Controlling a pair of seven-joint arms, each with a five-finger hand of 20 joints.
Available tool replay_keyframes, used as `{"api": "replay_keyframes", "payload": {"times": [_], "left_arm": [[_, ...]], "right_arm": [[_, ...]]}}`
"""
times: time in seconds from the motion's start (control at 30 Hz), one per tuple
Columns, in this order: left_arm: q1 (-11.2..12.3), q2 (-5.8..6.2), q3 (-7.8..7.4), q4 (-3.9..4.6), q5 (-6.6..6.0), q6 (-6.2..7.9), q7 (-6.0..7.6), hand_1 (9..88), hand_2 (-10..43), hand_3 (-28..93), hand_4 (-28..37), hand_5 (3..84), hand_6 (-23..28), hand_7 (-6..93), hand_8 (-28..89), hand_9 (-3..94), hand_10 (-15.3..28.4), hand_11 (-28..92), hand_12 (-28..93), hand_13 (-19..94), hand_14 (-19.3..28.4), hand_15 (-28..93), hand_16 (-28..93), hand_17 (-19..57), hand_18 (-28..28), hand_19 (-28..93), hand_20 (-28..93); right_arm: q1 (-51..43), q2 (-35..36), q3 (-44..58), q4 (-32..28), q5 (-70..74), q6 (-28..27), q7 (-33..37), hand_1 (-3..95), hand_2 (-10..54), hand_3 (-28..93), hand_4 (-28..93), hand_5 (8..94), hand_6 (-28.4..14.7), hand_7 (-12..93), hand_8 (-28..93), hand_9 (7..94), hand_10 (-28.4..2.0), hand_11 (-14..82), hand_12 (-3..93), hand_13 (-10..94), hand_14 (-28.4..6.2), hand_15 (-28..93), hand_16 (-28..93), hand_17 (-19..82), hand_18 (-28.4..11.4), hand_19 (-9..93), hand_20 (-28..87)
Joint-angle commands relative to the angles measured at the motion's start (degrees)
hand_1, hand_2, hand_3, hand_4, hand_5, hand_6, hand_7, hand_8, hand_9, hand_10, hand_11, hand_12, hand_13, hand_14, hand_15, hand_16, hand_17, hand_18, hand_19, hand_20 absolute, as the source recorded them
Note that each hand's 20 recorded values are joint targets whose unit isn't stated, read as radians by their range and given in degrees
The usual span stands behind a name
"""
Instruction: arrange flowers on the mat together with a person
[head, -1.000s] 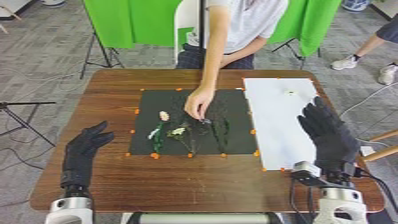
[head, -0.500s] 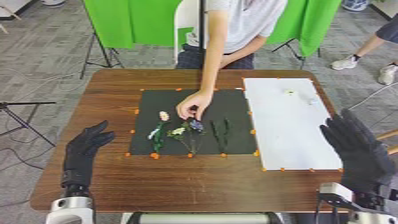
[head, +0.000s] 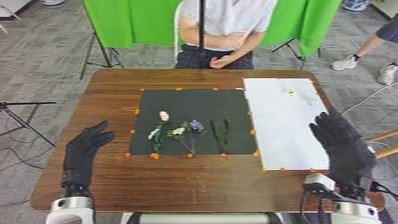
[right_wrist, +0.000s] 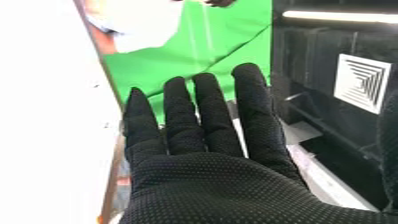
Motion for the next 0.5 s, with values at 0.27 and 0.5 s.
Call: {"api": "replay_keyframes", "payload": {"times": [0.27,0.5], "left_arm": [[0.2,-0.22,0.21,0.21,0.21,-0.38,-0.42,18.6,9.9,64,-28.3,50.4,3.8,13.9,-6,53.6,15.9,21,13,41,18.9,23,-2,10.0,12.6,12,18],[0.2,-0.15,0.24,0.20,0.22,-0.40,-0.42,18.9,10.0,64,-28.3,50.5,3.7,13.9,-7,53.7,15.9,21,13,41,19.0,23,-2,10.0,12.6,12,18]], "right_arm": [[7.9,8.4,-2.2,1.0,-8.4,8.1,3.3,9.8,-8.5,77,-19,40.7,-1.0,11,-9,39.0,-14.7,4.3,13.1,31,-12.7,11,11,18,-15.0,8,27],[16.2,17.7,-3.1,3.6,-25.3,14.7,17.1,17.2,-9.5,73,-18,41.8,-2.2,12,-9,43.6,-16.1,5.8,18.2,42,-14.6,14,20,21,-16.3,29,34]]}}
